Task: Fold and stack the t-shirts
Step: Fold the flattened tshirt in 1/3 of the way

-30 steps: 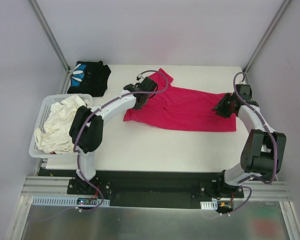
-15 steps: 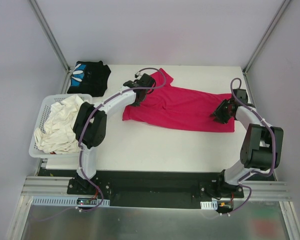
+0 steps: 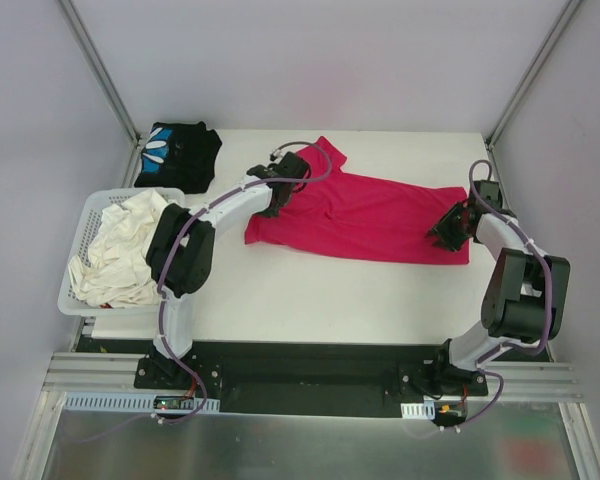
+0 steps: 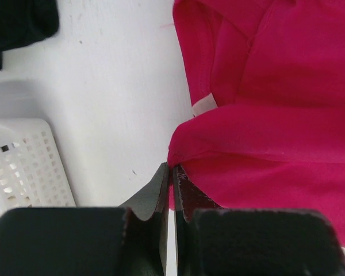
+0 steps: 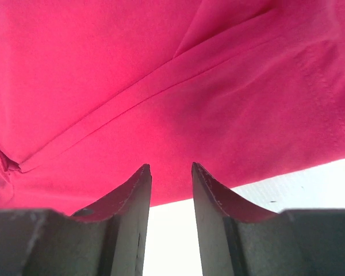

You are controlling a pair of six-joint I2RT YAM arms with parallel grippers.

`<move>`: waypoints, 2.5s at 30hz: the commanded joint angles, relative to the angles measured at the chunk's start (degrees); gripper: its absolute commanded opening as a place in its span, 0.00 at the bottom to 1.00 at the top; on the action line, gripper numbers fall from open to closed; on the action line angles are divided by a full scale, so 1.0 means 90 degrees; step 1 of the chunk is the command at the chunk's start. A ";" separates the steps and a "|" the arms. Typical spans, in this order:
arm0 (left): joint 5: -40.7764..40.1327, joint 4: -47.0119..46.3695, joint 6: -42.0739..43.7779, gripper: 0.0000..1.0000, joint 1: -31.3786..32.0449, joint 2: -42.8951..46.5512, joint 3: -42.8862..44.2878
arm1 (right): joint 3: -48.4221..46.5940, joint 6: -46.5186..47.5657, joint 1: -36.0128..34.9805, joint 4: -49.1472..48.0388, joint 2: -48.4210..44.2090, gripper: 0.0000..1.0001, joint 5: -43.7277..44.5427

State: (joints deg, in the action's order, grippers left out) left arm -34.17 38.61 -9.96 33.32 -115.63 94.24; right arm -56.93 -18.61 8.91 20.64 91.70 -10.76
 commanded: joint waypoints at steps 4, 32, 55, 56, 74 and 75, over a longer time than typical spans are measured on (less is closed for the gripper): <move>0.0281 0.0114 -0.0368 0.07 0.0154 0.0231 -0.1015 | -0.0413 -0.0002 0.0474 0.0197 -0.0677 0.38 0.0054; 0.0573 0.0202 -0.0232 0.63 0.0429 0.1432 -0.0404 | 0.0036 0.0008 0.0593 -0.0291 -0.0522 0.41 -0.0396; 0.0711 -0.1800 0.0051 0.60 0.0556 0.2282 -0.1086 | 0.0348 0.0193 0.0338 -0.0370 0.0397 0.41 0.0414; 0.0692 -0.1790 0.0081 0.60 0.0555 0.2301 -0.1086 | 0.0368 0.0203 0.0377 -0.0341 0.0387 0.41 0.0473; 0.1296 -0.1771 0.0091 0.60 0.0536 0.2780 -0.1437 | 0.0769 0.0300 0.1198 0.0138 -0.0179 0.41 0.1704; 0.1452 -0.1761 0.0071 0.60 0.0536 0.2780 -0.1457 | 0.0749 0.0300 0.1208 0.0128 -0.0218 0.41 0.1656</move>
State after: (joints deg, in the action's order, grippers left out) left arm -25.54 23.62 -9.50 38.52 -93.27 82.37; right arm -51.05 -17.15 18.61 18.74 91.66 0.23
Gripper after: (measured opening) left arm 0.600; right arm 0.408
